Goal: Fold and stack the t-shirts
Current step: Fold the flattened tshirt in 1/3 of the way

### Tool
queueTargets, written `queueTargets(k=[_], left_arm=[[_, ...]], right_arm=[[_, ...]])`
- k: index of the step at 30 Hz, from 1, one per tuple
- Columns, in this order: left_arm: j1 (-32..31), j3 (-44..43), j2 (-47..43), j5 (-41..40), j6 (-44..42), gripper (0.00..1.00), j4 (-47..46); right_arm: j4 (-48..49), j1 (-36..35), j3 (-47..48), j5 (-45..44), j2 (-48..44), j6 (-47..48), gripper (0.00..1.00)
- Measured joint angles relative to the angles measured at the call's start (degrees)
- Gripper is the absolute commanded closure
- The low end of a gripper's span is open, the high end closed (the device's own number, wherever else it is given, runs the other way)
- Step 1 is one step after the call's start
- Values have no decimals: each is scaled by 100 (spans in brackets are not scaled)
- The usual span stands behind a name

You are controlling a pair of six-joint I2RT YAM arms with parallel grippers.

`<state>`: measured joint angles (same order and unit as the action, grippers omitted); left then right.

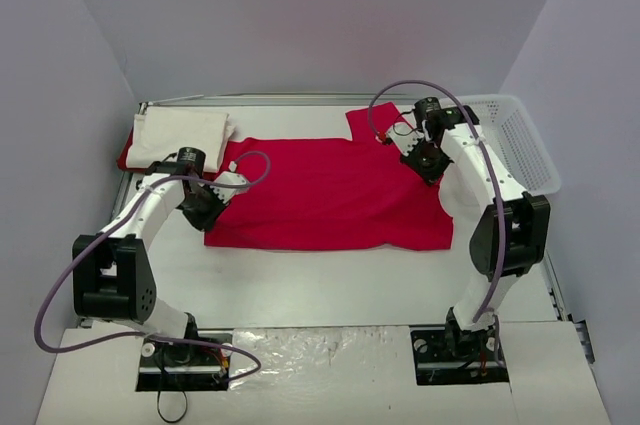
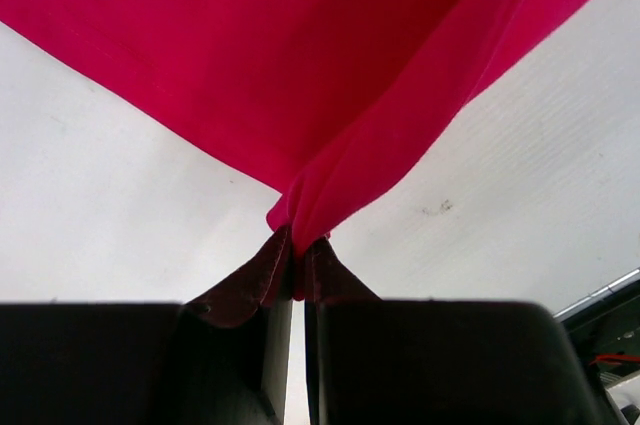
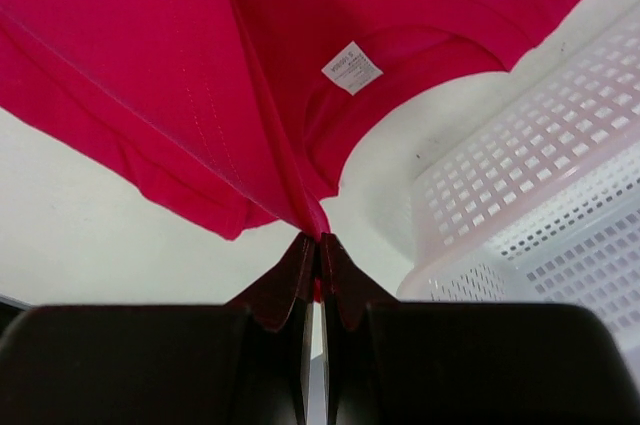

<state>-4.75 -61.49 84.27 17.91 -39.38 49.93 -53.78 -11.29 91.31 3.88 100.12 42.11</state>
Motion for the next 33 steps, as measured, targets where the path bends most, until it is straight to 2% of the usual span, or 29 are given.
queueTargets(k=[5,16,17,18,19,21,22,24,28,33], left_arm=[[0,-295,348,-15,63,97,-76],[0,-356,763,-50,79,98,-76],[0,-356,817,-85,79,94,-76],[0,-356,848,-101,79,92,-74],[0,-356,881,-114,79,89,-74],[0,-356,931,-136,98,87,-74],[0,-356,940,-149,103,83,-74],[0,-356,940,-157,125,72,-76],[0,-400,940,-173,225,60,-46],[0,-452,885,-190,291,53,-35]], right_arm=[[109,74,197,4,579,0,100],[330,164,619,13,1316,-4,100],[356,175,669,13,1384,-11,100],[382,181,686,13,1421,-20,93],[391,186,706,13,1460,-37,81],[439,190,739,9,1519,-68,75],[481,190,739,11,1530,-76,66],[568,190,739,2,1532,-118,57],[741,190,772,-7,1532,-188,53],[841,195,769,-2,1517,-267,52]])
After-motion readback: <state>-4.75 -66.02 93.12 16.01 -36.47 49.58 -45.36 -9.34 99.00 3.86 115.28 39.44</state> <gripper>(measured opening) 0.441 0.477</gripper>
